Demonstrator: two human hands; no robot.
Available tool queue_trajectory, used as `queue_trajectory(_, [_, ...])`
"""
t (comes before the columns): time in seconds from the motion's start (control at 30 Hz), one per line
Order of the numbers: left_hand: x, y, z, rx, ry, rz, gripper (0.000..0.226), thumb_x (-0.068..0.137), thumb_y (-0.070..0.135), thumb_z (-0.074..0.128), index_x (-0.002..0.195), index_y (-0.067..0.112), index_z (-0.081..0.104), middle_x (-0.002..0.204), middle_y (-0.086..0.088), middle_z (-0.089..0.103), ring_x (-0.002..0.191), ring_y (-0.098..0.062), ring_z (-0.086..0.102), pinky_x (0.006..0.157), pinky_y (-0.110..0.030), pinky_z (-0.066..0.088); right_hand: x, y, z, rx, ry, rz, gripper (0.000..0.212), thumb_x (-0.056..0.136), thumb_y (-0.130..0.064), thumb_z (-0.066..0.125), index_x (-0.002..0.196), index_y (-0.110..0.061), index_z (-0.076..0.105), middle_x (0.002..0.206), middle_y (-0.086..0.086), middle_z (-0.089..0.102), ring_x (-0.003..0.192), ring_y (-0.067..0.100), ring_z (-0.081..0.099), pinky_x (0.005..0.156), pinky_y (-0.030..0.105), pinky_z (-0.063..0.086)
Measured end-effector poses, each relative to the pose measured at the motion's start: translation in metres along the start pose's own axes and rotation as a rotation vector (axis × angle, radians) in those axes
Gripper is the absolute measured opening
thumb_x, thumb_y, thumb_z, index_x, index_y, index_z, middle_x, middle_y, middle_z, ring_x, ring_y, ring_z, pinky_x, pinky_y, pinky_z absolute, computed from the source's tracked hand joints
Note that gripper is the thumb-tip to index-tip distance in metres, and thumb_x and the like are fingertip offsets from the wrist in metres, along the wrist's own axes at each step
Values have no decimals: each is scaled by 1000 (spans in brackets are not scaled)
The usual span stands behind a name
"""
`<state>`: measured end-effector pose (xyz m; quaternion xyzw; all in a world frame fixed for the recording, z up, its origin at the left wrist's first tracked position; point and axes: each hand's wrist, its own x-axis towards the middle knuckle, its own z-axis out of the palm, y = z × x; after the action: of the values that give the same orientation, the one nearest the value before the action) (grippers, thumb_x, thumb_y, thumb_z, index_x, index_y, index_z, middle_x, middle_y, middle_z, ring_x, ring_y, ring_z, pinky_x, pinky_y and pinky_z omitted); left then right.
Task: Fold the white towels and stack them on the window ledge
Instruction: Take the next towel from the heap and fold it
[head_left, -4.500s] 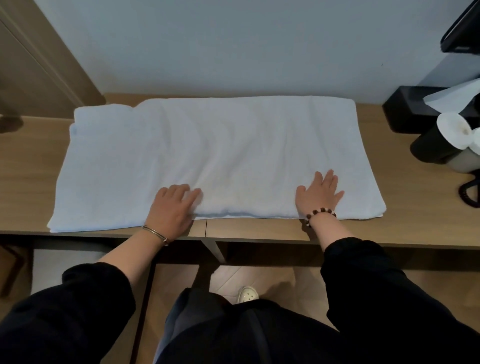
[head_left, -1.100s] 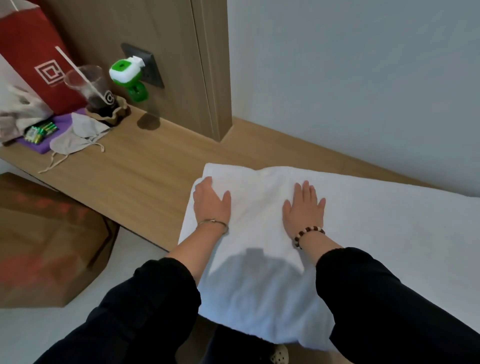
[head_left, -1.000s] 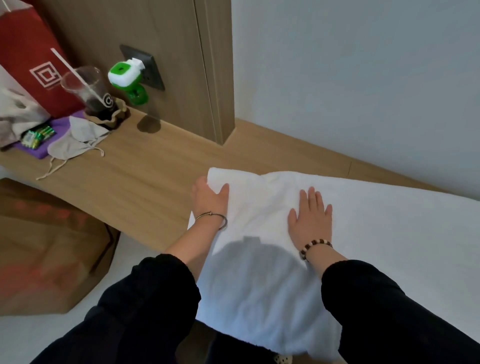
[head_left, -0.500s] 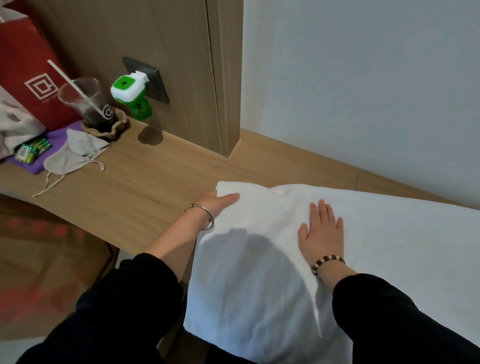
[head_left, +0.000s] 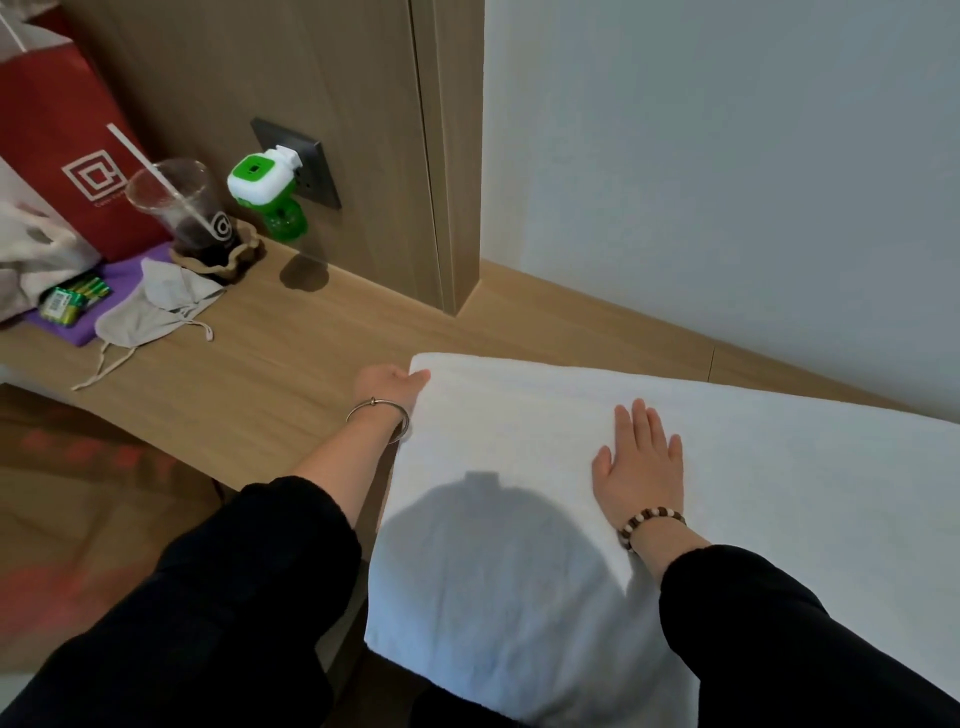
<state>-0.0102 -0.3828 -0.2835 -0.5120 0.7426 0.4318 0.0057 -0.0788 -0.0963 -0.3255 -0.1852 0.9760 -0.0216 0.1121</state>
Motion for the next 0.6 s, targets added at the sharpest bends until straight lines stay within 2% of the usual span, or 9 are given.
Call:
queue_trajectory(0.07, [-5, -7, -4, 148, -114, -14, 47, 89, 43, 58, 61, 6, 53, 69, -11, 52, 71, -29, 52, 69, -33, 39, 1, -1, -1, -15, -6, -2, 62, 96, -36, 25, 153, -17, 7, 160, 3, -2, 147, 19, -1, 118, 42, 4])
queue_trajectory(0.13, [-14, -17, 0, 297, -192, 27, 55, 94, 48, 49, 87, -4, 64, 91, -20, 61, 89, -34, 58, 74, -34, 39, 1, -1, -2, -24, -5, 1, 62, 96, -36, 24, 153, -17, 7, 160, 4, -3, 147, 20, -1, 118, 43, 4])
queue_trajectory(0.2, [-20, -28, 8, 363, -115, 101, 52, 97, 43, 45, 98, -6, 63, 104, -22, 63, 97, -36, 58, 72, -32, 36, 0, -3, -3, -28, -14, 11, 62, 97, -37, 23, 153, -17, 6, 160, 4, -4, 147, 20, -2, 118, 43, 4])
queue_trajectory(0.3, [-22, -34, 14, 376, 29, 79, 44, 98, 41, 43, 102, 2, 63, 109, -17, 64, 99, -33, 58, 71, -30, 35, 1, -9, -2, -50, -43, 1, 61, 99, -38, 17, 153, -16, 0, 160, 5, -9, 147, 21, -6, 118, 44, 2])
queue_trajectory(0.4, [-21, -28, 15, 319, 194, 81, 29, 95, 33, 52, 113, 11, 56, 115, -13, 60, 106, -31, 54, 76, -34, 38, 8, -18, -3, -22, -97, -12, 61, 100, -40, 13, 152, -15, -5, 159, 6, -15, 147, 22, -10, 118, 45, -1])
queue_trajectory(0.47, [-31, -21, 25, 382, 338, 307, 41, 92, 25, 57, 130, 15, 48, 130, -10, 51, 120, -29, 45, 93, -38, 36, 10, -23, -6, 73, -64, -33, 58, 101, -37, 17, 152, -14, 3, 159, 6, -11, 147, 21, -7, 117, 46, -1])
queue_trajectory(0.5, [-39, -16, 35, 450, 336, 479, 49, 92, 25, 55, 139, 16, 41, 140, -9, 44, 128, -28, 38, 101, -39, 31, 8, -25, -7, 135, -14, -62, 55, 101, -32, 21, 152, -13, 10, 160, 6, -5, 147, 20, -3, 117, 45, -1])
queue_trajectory(0.57, [-63, -11, 65, 686, 115, 761, 58, 98, 32, 41, 150, 21, 21, 157, -6, 19, 144, -25, 15, 114, -44, 15, -1, -24, -6, 179, 40, -142, 53, 99, -30, 22, 150, -15, 20, 160, 6, 4, 147, 20, 2, 117, 44, -1])
queue_trajectory(0.6, [-75, -13, 81, 800, -36, 810, 59, 100, 38, 33, 152, 26, 10, 160, -2, 5, 147, -22, 2, 116, -47, 6, -8, -21, -5, 137, 15, -179, 58, 96, -36, 13, 151, -17, 19, 160, 4, 4, 147, 19, 1, 117, 45, -2])
